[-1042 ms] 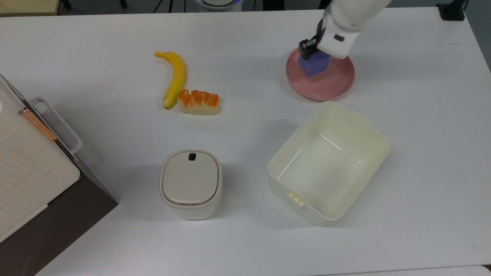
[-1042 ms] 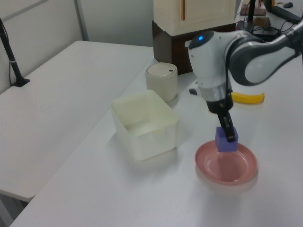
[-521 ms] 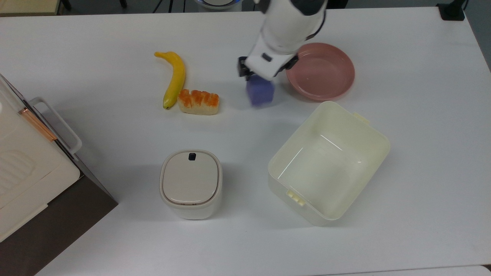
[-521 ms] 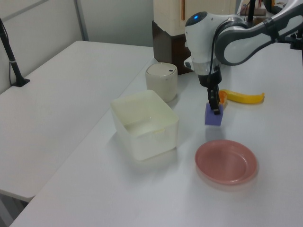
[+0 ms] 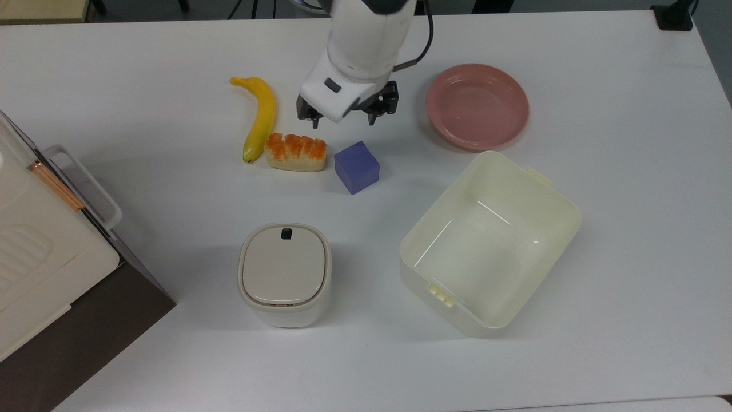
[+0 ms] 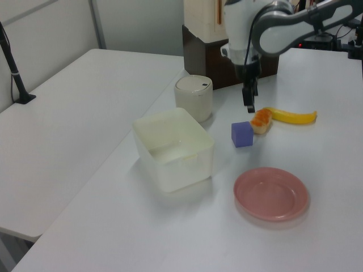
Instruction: Put the cube on the table
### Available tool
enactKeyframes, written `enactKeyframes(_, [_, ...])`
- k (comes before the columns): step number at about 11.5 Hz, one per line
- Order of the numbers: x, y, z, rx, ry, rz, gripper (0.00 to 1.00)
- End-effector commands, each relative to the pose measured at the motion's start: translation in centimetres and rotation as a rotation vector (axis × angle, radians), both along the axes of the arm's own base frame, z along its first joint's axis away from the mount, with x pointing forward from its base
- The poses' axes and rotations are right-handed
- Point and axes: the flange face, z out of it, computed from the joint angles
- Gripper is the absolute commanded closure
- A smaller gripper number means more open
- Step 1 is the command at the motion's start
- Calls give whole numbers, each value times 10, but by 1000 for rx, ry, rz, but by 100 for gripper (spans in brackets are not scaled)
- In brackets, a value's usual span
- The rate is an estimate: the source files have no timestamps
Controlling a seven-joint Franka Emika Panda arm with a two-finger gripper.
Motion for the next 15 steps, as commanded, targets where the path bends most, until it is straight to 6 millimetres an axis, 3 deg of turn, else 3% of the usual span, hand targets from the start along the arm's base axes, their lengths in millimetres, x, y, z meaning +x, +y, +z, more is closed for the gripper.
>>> enactKeyframes(1, [-10,-21,69,15,-101,-66,0])
enactKeyframes(3, [-25,-43,116,35,-174,-105,0])
enactKeyframes(5, [-35,-64,139,42,-201,-148,0])
enactKeyframes(11, [-57,-64,161,77,-165,-150,0])
enactKeyframes(15, [-57,-65,162,151,-158,-162,0])
